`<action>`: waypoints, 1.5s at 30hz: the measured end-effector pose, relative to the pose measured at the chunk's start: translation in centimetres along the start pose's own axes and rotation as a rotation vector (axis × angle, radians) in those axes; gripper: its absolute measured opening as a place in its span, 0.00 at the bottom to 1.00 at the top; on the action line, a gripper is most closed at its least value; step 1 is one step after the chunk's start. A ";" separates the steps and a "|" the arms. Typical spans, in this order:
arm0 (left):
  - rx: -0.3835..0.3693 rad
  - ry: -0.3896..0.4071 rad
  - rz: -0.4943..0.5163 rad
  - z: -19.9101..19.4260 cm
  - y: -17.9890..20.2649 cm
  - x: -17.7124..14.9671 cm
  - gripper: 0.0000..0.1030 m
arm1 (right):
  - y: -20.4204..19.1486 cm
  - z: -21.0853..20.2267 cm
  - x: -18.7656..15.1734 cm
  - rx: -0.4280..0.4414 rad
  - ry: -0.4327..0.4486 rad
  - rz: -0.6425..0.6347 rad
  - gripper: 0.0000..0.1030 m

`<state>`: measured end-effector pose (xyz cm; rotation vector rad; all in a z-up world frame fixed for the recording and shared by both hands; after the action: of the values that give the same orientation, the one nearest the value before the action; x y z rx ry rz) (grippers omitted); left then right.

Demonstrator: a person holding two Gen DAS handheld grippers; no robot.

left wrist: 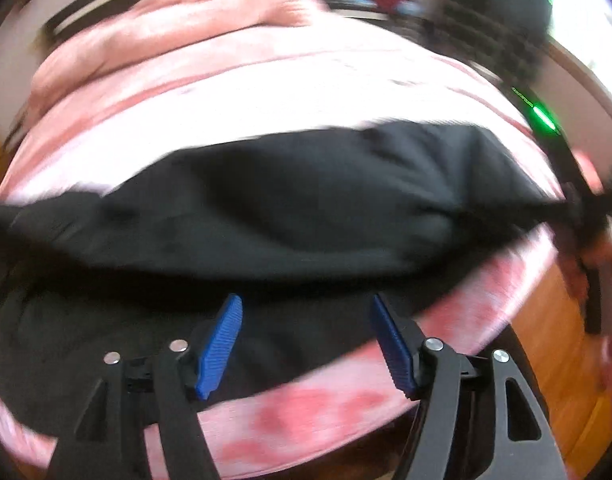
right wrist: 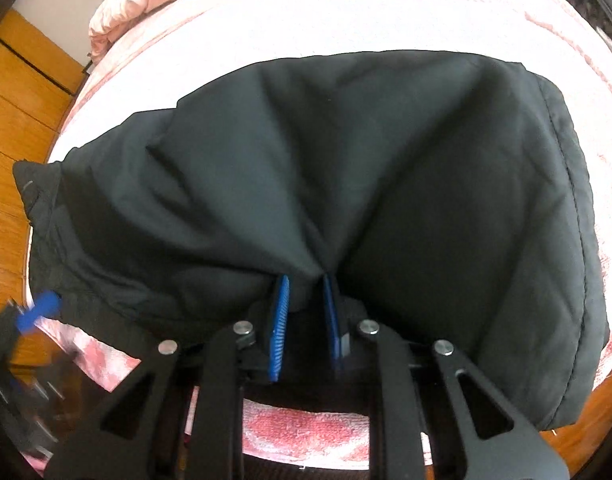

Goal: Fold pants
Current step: 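Lower the waistband onto the hems and open both grippers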

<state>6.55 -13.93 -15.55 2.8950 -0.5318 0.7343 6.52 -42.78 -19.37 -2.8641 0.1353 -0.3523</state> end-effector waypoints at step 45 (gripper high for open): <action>-0.054 0.048 -0.525 2.0 -8.0 -7.6 0.21 | -4.2 1.4 -0.4 -0.153 -0.043 -0.058 0.19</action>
<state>4.05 -4.53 -21.14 2.7604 0.2110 0.6830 6.73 -38.36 -19.70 -3.0296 0.0749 -0.3028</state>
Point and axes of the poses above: each gripper's, at about its wrist camera, not at the fingertips, and z roughly the way its jaws point, y to its right, x to its top, the point moved 5 cm from there along z, roughly the way its jaws point, and after that the axes turned 1 degree about x, right-handed, at the moved point
